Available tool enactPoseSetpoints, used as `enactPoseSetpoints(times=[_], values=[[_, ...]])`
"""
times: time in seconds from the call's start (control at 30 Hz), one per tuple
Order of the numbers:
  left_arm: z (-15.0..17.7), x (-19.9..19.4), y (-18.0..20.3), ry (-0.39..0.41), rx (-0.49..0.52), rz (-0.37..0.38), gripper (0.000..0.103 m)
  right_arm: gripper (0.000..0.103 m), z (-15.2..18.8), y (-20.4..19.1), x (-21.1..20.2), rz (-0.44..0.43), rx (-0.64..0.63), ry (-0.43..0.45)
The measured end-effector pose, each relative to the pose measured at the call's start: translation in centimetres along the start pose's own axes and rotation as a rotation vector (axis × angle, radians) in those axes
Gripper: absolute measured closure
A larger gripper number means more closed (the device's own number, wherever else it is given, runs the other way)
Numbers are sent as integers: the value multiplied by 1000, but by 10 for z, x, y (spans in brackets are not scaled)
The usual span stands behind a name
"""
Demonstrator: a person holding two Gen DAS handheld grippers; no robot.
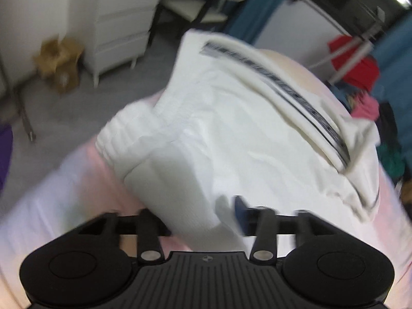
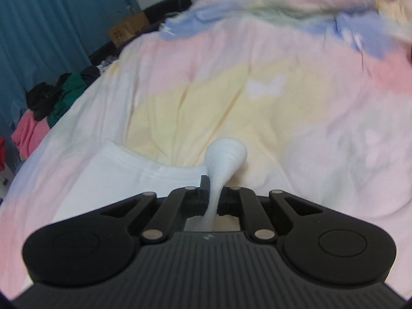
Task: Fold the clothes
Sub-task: 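Release the fabric from both grippers and pull the tools back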
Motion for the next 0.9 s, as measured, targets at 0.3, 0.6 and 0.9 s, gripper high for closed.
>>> enactPoseSetpoints(times=[0.3,0.6,0.9], values=[[17,-44,83,194,313,-139,4,31,-12,-28,-72,-111,-143,200],[70,-89,199,233,419,-64,3,31,37,-85,-143,-418,-328,191],[175,-157,335,133,685,117,1,32,89,-124,-153,-467,-513,175]])
Point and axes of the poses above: each gripper's, at about its wrist camera, not at the fingertips, and x roughly the way its jaws point, y to its right, z to its underside, the point moved 6 cm from there along x, roughly the way its jaws point, and after that the axes turned 13 degrees about z, right-handed, at the moved point
